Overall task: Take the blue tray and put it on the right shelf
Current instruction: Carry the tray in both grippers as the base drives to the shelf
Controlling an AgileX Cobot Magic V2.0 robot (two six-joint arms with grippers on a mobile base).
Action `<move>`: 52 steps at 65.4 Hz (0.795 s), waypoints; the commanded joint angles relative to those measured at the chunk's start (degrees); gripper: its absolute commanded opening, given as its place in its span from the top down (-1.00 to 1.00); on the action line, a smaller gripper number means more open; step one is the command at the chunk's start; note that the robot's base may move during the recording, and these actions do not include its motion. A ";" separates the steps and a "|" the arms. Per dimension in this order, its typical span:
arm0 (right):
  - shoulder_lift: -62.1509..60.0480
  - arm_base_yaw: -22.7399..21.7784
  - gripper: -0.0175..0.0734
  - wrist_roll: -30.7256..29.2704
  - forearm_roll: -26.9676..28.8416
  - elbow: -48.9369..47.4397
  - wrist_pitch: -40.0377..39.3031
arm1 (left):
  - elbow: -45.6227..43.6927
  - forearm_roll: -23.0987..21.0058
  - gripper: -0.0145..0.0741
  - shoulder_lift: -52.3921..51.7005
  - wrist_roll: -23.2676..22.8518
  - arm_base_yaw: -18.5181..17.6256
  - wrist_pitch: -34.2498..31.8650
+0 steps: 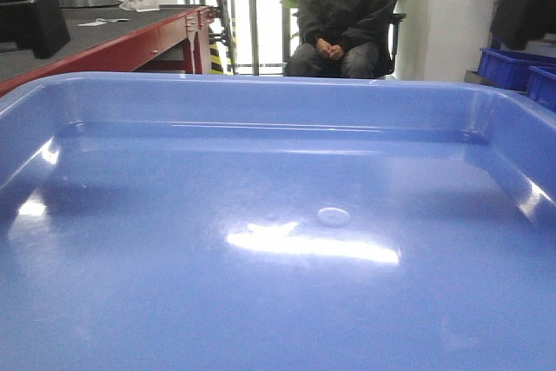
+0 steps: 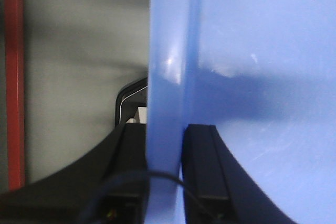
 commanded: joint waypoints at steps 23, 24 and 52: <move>-1.02 0.01 0.27 0.54 -2.08 -1.74 -0.52 | -1.40 1.17 0.55 -1.49 -0.75 -0.58 1.31; -1.02 0.01 0.27 0.54 -2.08 -1.74 -0.52 | -1.40 1.17 0.55 -1.49 -0.75 -0.58 1.31; -1.02 0.01 0.27 0.54 -2.08 -1.74 -0.52 | -1.40 1.17 0.55 -1.49 -0.75 -0.58 1.31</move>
